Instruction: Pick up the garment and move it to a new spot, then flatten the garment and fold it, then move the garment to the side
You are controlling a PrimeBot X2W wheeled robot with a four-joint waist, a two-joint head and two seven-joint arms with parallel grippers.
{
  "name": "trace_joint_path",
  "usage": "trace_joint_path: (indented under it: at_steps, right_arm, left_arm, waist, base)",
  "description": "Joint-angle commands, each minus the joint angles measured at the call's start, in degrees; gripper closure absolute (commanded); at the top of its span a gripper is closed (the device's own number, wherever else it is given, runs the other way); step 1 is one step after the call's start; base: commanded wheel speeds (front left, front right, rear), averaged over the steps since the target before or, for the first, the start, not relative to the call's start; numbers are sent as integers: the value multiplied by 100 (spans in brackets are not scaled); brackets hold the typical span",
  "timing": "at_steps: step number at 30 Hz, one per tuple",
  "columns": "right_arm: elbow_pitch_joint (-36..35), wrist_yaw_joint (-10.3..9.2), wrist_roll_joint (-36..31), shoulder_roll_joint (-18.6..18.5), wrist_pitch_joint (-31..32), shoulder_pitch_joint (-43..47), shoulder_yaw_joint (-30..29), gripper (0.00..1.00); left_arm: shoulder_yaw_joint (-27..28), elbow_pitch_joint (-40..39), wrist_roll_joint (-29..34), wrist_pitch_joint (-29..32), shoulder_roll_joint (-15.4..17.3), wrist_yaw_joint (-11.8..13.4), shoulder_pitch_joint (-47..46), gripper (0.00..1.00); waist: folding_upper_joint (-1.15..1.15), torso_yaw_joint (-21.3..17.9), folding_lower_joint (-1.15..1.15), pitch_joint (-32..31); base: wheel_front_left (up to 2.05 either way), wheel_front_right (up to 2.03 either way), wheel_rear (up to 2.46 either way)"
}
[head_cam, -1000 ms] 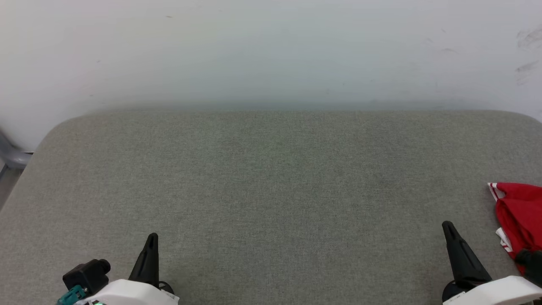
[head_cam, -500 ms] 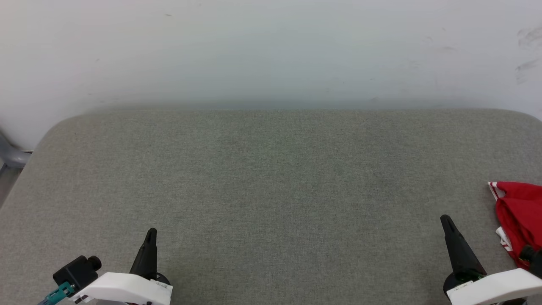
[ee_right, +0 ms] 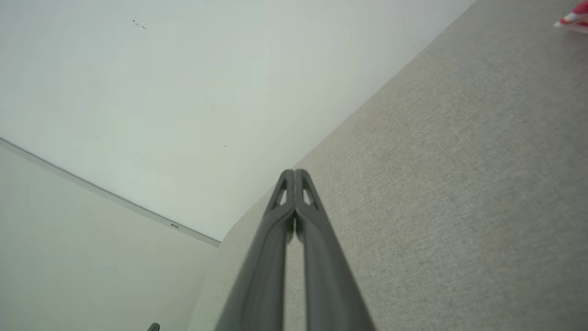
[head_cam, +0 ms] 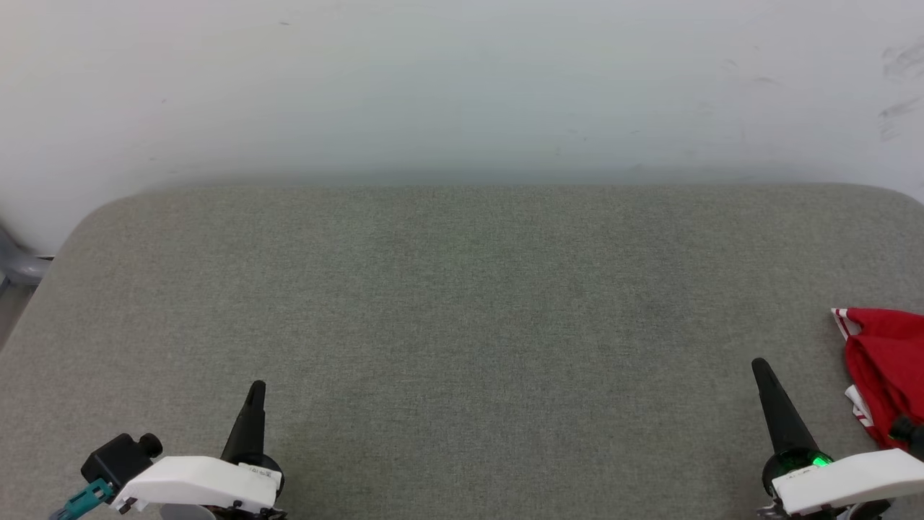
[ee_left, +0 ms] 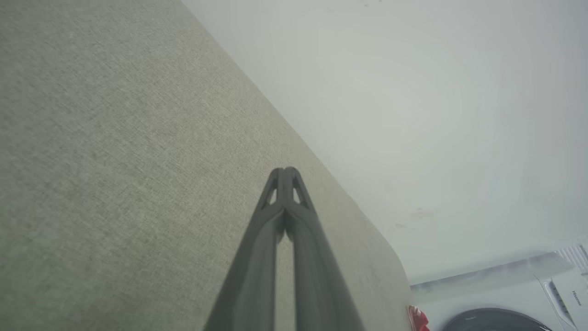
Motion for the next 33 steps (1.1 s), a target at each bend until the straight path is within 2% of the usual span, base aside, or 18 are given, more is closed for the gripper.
trace_joint_path:
  at_steps: [1,15,33]
  right_arm:
    - [-4,-1,162,-51,0,-181,-7,100]
    - [296,-2,1101,-54,32,-397,-22,100]
    - [603,-2,2004,-45,70,-596,-51,100]
  left_arm:
    - [44,-24,-133,37,-14,-42,-170,100]
    - [202,42,-982,283,-99,-139,-289,100]
    - [359,117,-1806,524,-200,-223,-399,100]
  waist:
    - [0,0,0,2]
    - [0,-10,0,27]
    - [0,-21,0,56]
  base:
    - [0,0,0]
    - [0,0,0]
    - [0,0,0]
